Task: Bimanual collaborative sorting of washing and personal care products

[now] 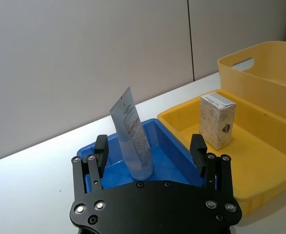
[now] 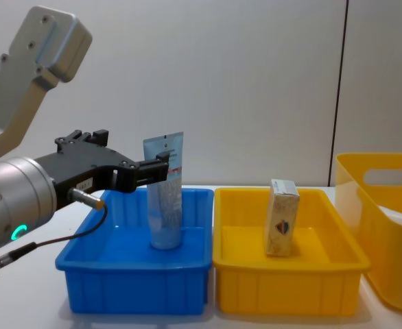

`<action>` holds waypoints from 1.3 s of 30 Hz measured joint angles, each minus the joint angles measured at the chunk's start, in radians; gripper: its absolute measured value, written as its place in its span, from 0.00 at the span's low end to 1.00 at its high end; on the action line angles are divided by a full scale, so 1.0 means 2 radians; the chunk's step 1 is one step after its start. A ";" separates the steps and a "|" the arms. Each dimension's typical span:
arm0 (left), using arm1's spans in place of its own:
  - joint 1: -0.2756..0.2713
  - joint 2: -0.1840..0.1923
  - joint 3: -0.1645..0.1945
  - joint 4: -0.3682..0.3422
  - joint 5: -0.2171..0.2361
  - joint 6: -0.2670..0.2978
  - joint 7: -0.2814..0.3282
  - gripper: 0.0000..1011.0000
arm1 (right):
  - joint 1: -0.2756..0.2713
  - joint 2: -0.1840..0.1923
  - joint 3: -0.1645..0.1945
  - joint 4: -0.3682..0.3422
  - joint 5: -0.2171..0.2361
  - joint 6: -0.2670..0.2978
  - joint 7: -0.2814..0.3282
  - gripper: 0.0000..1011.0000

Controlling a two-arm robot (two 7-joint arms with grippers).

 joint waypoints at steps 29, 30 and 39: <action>0.000 0.000 0.000 0.000 0.000 0.000 0.000 0.99 | -0.084 0.087 -0.077 -0.059 0.052 -0.095 0.069 0.99; 0.000 0.000 0.000 0.000 0.000 0.000 0.000 0.99 | -0.087 0.091 -0.080 -0.061 0.054 -0.098 0.072 0.99; 0.000 0.000 0.000 0.000 0.000 0.000 0.000 0.99 | -0.117 0.123 -0.109 -0.081 0.071 -0.130 0.095 0.99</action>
